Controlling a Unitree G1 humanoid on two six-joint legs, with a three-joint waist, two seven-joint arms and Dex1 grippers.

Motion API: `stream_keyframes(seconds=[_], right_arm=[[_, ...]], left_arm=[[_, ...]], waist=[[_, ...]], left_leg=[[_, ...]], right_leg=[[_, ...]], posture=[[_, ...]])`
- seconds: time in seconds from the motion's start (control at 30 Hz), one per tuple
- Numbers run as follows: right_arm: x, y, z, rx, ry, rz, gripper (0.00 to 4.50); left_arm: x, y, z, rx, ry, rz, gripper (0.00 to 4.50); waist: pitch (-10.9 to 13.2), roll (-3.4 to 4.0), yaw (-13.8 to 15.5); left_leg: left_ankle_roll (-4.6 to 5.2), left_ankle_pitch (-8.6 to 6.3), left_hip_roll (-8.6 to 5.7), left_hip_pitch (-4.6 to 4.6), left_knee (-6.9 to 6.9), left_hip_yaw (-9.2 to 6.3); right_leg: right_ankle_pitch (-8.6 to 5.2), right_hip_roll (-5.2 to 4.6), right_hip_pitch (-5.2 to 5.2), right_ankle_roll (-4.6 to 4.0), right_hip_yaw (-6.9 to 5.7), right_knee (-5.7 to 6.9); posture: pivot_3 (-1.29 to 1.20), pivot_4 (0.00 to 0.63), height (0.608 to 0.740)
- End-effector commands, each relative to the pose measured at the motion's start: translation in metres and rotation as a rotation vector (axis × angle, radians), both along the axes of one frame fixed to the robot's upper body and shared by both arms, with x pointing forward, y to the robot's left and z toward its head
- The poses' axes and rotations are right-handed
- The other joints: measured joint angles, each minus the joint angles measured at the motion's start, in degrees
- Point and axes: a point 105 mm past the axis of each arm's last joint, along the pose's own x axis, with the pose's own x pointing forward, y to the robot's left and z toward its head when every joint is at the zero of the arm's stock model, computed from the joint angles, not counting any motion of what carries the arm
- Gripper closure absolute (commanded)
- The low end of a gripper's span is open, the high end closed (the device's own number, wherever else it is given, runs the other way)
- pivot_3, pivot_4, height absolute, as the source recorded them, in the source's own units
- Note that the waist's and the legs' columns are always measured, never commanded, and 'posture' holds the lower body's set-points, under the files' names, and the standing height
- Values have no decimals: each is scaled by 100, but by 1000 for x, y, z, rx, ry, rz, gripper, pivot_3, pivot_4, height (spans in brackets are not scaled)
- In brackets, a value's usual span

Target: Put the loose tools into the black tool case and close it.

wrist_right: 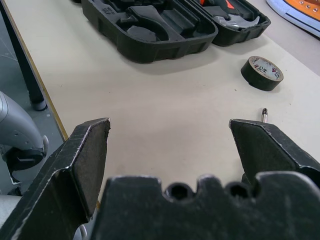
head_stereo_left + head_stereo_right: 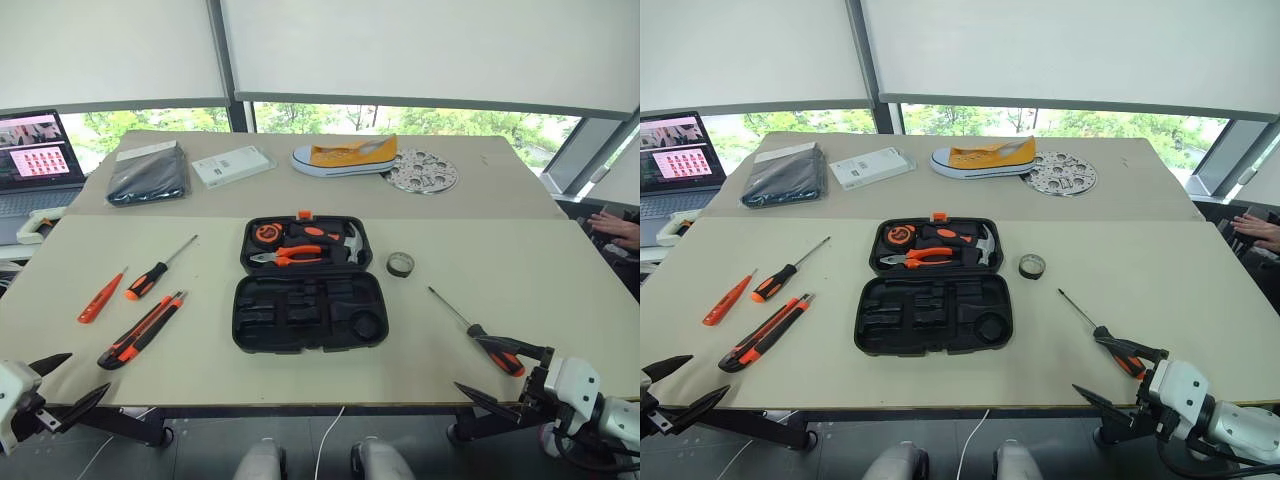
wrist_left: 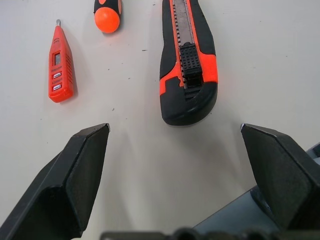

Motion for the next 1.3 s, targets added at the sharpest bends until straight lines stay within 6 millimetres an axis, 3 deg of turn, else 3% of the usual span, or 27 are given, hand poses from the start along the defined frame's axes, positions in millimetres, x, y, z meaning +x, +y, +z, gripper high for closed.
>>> stream_keyframes(seconds=[0.03,0.1,0.23,0.4,0.47,0.6,0.73,0.83,1.0,1.23,1.3], right_arm=[[5,12,15,90,-30,57,67],[13,28,29,198,-49,107,67],[22,51,55,330,-106,179,67],[30,69,78,408,-208,193,67],[30,74,82,424,-232,195,67],[28,78,79,421,-216,208,67],[29,75,79,405,-227,208,67],[31,75,80,405,-238,207,67],[33,76,79,403,-246,203,67],[29,71,78,390,-257,179,67],[28,71,78,388,-257,176,0]], left_arm=[[1,4,20,-122,-89,61,0],[0,8,34,-333,-133,152,0],[-10,31,40,-354,-241,347,0],[-36,43,-1,-503,-48,560,0],[-40,46,-8,-527,-9,607,0],[-15,39,13,-523,-88,547,0],[44,9,50,-538,-110,366,0],[82,-8,62,-476,-40,316,0],[125,-22,60,-334,62,295,0],[158,-28,39,-261,192,315,0],[160,-23,34,-238,212,338,509]], waist=[[0,0,0],[4,-10,-45],[6,-11,-59],[4,-16,-37],[2,-31,-6],[2,-30,78],[3,-40,160],[4,-45,170],[10,-31,4],[10,-33,-36],[10,-34,-42]], left_leg=[[0,0,0,0,0,0],[0,0,5,0,0,0],[0,0,24,17,0,7],[-10,-7,15,26,-3,13],[-11,-9,12,23,-3,13],[-11,-10,11,26,-2,13],[-16,-12,19,27,-1,13],[-36,-22,21,25,0,15],[-14,-6,2,33,-2,32],[-13,-25,22,6,-7,31],[-13,-25,19,-12,-5,32]], right_leg=[[0,0,0,0,0,0],[0,1,0,0,1,0],[5,2,-1,-3,-6,10],[5,4,4,-4,-6,9],[4,3,2,-4,-7,8],[2,-2,2,-9,-9,8],[2,-2,-10,-10,-20,8],[8,3,-11,-15,-31,13],[38,8,17,22,-5,4],[41,49,-18,-9,4,16],[46,49,-40,-17,7,19]], posture=[[0,150,740],[0,150,740],[0,150,740],[0,150,740],[0,150,740],[0,150,740],[0,150,740],[0,150,740],[0,150,740],[0,150,740],[0,150,740]])
